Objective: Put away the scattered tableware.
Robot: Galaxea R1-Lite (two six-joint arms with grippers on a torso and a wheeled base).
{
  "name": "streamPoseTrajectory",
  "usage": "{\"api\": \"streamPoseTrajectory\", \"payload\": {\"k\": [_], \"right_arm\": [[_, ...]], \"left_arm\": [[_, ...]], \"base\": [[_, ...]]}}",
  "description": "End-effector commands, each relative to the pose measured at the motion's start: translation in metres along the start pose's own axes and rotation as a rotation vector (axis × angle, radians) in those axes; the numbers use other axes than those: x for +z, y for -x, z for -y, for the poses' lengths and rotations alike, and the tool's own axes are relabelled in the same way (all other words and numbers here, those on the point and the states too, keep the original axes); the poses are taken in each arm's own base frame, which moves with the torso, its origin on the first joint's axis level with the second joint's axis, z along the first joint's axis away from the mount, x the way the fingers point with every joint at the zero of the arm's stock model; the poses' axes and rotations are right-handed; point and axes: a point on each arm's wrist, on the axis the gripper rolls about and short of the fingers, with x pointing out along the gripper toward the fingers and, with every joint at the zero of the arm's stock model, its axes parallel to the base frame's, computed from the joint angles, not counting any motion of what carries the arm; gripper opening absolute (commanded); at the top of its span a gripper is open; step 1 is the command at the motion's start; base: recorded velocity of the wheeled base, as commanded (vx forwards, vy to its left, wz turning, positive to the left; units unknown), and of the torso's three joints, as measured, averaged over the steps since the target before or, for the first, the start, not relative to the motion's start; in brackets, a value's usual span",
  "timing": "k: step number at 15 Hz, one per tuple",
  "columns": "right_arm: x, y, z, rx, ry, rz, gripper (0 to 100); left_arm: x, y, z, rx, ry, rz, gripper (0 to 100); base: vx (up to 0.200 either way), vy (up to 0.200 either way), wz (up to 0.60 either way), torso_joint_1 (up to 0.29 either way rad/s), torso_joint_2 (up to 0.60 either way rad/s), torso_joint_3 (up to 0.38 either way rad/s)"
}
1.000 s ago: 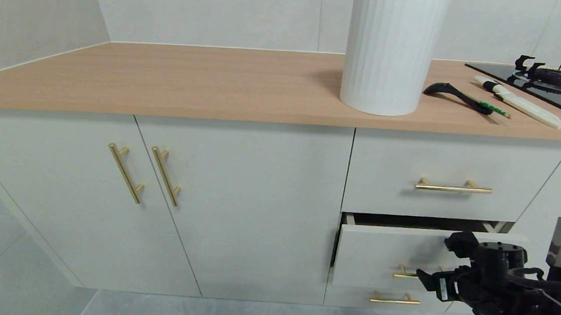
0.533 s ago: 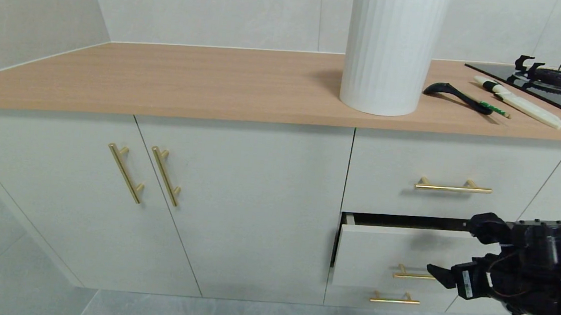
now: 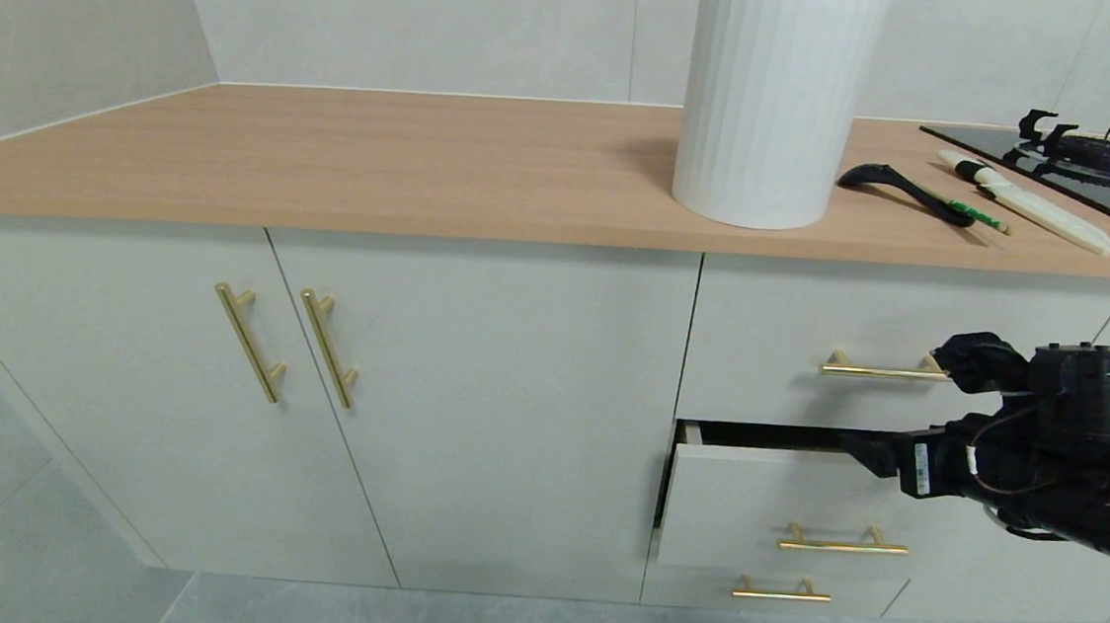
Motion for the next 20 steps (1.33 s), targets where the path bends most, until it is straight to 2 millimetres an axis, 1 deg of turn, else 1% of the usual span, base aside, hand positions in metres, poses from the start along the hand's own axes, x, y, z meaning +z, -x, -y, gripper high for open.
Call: {"api": "streamPoseTrajectory", "payload": {"k": [1,2,5,7,10,11,14,18,20], "right_arm": [[-0.008,-0.02,-0.001,-0.002,-0.038,-0.018,100],[-0.01,-0.027,-0.002,-0.004,-0.058,-0.003,100],[-0.016,-0.037,-0.002,-0.006,-0.061,-0.017,100],[-0.02,-0.047,-0.003,-0.01,-0.067,-0.02,100],[-0.027,-0.059,-0.003,-0.043,-0.088,-0.036,100],[-0.025,-0.063,-0.003,-0.052,-0.091,-0.031,100],[-0.023,-0.071,-0.002,-0.094,-0.143,-0.023,100],[-0.03,-0.078,-0.003,-0.095,-0.138,-0.05,100],[-0.032,-0.077,-0.003,-0.095,-0.134,-0.061,100]], "left_arm": [[0.0,0.0,0.0,0.001,0.0,-0.001,100],[0.0,0.0,0.0,0.001,0.0,-0.001,100],[0.0,0.0,0.0,0.001,0.0,-0.001,100],[0.0,0.0,0.0,0.001,0.0,-0.001,100],[0.0,0.0,0.0,0.001,0.0,-0.001,100],[0.0,0.0,0.0,0.001,0.0,-0.001,100],[0.0,0.0,0.0,-0.001,0.0,-0.001,100],[0.0,0.0,0.0,0.001,0.0,-0.001,100],[0.0,0.0,0.0,0.001,0.0,-0.001,100]], "base": [[0.0,0.0,0.0,0.0,0.0,0.0],[0.0,0.0,0.0,0.0,0.0,0.0],[0.0,0.0,0.0,0.0,0.0,0.0],[0.0,0.0,0.0,0.0,0.0,0.0],[0.0,0.0,0.0,0.0,0.0,0.0],[0.0,0.0,0.0,0.0,0.0,0.0],[0.0,0.0,0.0,0.0,0.0,0.0],[0.0,0.0,0.0,0.0,0.0,0.0],[0.0,0.0,0.0,0.0,0.0,0.0]]}}
